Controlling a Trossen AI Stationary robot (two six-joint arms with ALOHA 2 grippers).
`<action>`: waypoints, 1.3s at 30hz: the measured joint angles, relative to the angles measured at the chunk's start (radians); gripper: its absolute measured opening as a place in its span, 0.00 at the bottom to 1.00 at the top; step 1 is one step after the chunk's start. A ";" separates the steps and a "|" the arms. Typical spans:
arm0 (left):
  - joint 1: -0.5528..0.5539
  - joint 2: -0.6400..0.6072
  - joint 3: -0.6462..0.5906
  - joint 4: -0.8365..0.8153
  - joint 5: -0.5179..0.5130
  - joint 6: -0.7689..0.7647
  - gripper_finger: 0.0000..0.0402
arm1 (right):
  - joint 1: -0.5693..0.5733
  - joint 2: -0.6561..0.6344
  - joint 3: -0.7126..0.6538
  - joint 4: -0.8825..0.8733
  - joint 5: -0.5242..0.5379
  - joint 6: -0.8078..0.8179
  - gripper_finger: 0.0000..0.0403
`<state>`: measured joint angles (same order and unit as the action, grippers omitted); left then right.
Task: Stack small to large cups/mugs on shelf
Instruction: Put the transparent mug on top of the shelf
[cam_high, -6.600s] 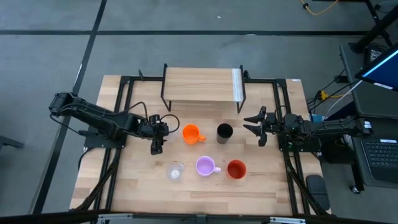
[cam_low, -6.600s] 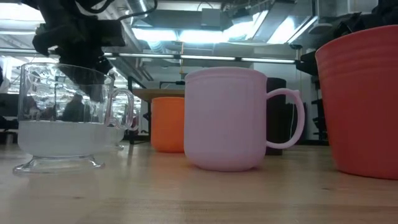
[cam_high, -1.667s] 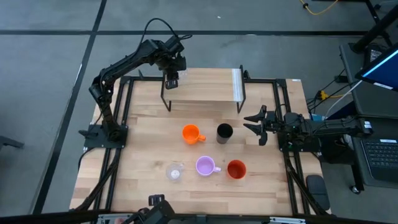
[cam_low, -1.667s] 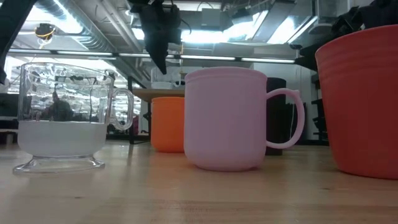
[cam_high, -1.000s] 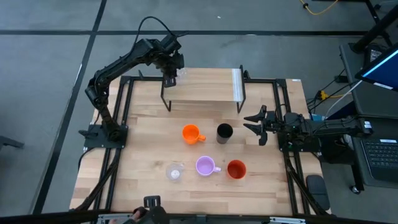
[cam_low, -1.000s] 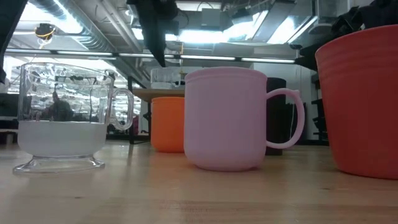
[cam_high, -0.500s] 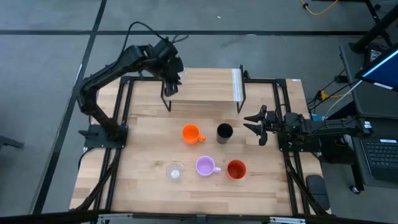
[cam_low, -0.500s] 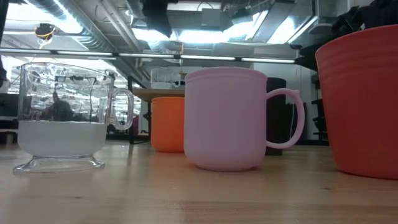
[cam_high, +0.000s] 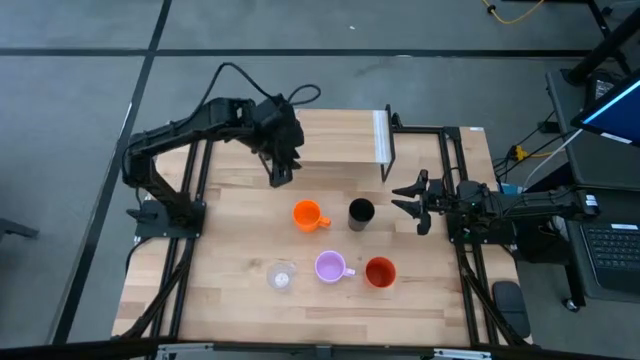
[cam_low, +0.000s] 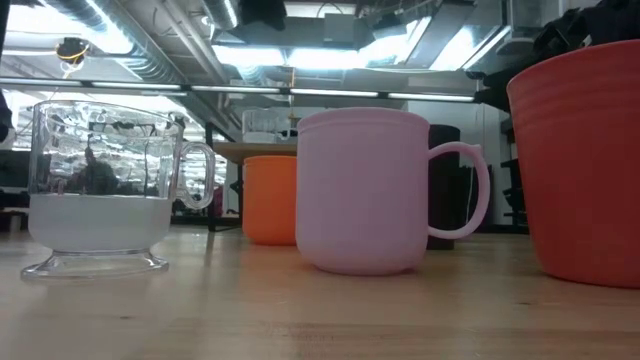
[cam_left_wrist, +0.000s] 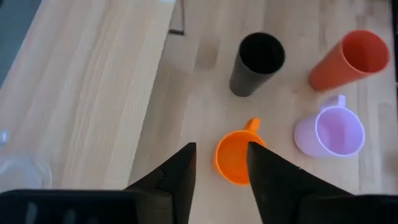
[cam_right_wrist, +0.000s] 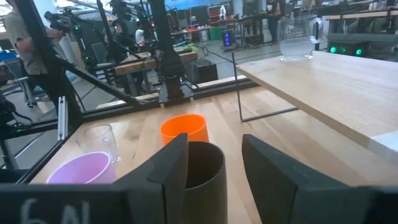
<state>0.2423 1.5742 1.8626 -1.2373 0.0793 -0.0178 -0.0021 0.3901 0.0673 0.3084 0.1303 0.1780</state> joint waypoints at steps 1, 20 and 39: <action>-0.009 0.000 0.000 -0.009 -0.002 -0.026 0.37 | 0.000 0.000 0.000 0.000 -0.002 0.000 0.38; -0.363 0.011 -0.042 -0.105 -0.055 -0.518 0.47 | 0.000 0.000 0.000 0.000 -0.108 0.027 0.38; -0.619 0.010 -0.446 0.180 -0.120 -0.883 0.47 | 0.000 0.000 0.000 0.000 -0.108 0.023 0.38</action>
<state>-0.3765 1.5841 1.4166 -1.0573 -0.0402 -0.9006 -0.0021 0.3901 0.0673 0.3084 0.0223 0.2005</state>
